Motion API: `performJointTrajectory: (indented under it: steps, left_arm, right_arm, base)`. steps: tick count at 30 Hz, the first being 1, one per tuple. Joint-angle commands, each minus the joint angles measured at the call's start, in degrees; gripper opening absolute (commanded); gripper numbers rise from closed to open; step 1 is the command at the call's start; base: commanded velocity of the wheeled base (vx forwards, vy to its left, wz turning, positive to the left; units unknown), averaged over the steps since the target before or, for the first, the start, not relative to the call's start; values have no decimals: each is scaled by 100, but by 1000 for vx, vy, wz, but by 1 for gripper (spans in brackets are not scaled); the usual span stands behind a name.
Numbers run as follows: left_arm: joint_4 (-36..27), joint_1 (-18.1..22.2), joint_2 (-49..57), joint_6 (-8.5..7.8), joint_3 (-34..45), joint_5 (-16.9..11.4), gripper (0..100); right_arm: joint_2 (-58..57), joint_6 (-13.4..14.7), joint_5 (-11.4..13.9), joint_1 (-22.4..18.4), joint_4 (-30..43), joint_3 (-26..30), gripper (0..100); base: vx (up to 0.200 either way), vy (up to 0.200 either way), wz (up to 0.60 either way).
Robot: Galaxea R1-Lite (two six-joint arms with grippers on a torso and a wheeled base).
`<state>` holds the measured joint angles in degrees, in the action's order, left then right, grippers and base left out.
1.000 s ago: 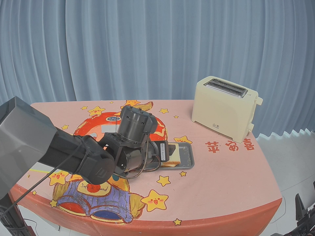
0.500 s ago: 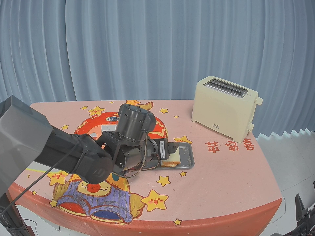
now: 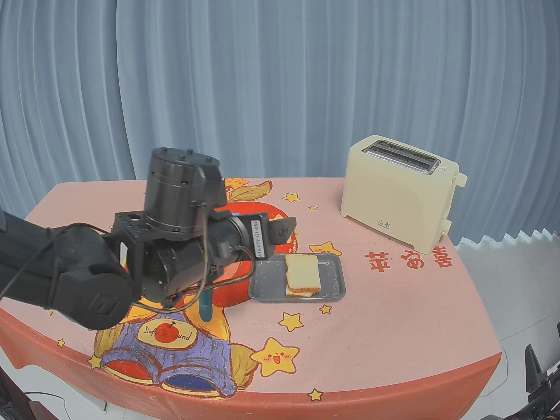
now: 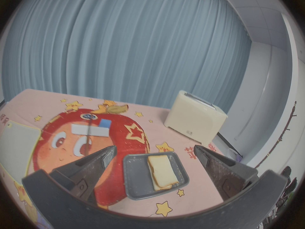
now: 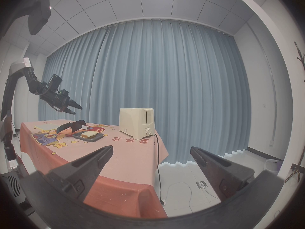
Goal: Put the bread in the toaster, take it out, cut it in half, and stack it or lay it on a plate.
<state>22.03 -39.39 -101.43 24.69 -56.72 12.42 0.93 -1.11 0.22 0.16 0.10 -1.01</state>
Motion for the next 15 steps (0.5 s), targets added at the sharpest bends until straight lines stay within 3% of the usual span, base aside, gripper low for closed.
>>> performJointTrajectory:
  steps: [1,4,7,8,11,12,14,15]
  left_arm:
    - [258,247,800,-52,416,243,100]
    - [610,581,1107,-113,671,234,100]
    - [1234,1100,1318,-403,1049,226,100]
    - [1647,1425,1354,-597,1313,199,100]
    - [2526,1909,1362,-957,1814,85,100]
    - [2991,2146,1362,-1177,2078,-12,100]
    - [3536,2383,1354,-1423,2368,-126,100]
    - [4073,2585,1345,-1625,2622,-223,100]
  right_arm:
    - [-93,-3,4,2,-1,101,100]
    - [-93,-3,4,2,-1,101,100]
    - [-93,-3,4,2,-1,101,100]
    - [-93,-3,4,2,-1,101,100]
    - [-93,-3,4,2,-1,101,100]
    - [-93,-3,4,2,-1,101,100]
    - [-93,-3,4,2,-1,101,100]
    - [-93,-3,4,2,-1,101,100]
  base:
    - [0,0,0]
    - [0,0,0]
    - [0,0,0]
    - [0,0,0]
    - [0,0,0]
    - [0,0,0]
    - [0,0,0]
    - [0,0,0]
